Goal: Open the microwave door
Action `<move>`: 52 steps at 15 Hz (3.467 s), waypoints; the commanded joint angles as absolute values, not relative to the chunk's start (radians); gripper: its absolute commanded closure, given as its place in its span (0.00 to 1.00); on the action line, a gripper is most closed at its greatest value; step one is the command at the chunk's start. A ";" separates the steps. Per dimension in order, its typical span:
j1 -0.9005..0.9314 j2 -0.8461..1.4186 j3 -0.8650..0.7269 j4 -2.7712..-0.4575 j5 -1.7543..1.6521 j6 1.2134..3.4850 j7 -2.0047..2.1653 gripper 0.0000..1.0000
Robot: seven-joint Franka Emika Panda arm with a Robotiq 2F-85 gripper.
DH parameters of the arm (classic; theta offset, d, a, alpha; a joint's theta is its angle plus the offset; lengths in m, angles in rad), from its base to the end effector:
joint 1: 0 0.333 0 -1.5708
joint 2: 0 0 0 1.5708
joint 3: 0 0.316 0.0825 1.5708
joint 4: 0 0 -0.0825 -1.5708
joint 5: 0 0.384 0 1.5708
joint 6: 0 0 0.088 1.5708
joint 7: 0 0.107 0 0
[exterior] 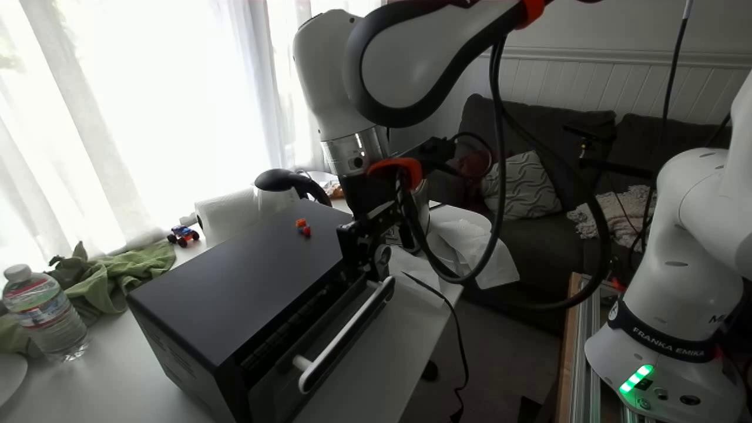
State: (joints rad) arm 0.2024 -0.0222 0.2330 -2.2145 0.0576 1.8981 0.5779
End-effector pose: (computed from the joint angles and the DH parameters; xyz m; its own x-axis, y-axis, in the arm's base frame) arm 0.4415 0.2102 0.3661 0.9470 -0.1796 -0.2664 -0.1511 -0.9807 0.1240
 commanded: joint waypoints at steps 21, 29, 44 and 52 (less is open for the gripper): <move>0.237 0.086 0.246 -2.153 0.056 1.575 0.310 0.00; 0.237 0.079 0.247 -2.130 0.071 1.499 0.201 0.00; 0.223 0.028 0.225 -2.124 0.082 1.805 0.277 0.00; 0.235 0.103 0.226 -2.097 0.027 1.849 0.333 0.00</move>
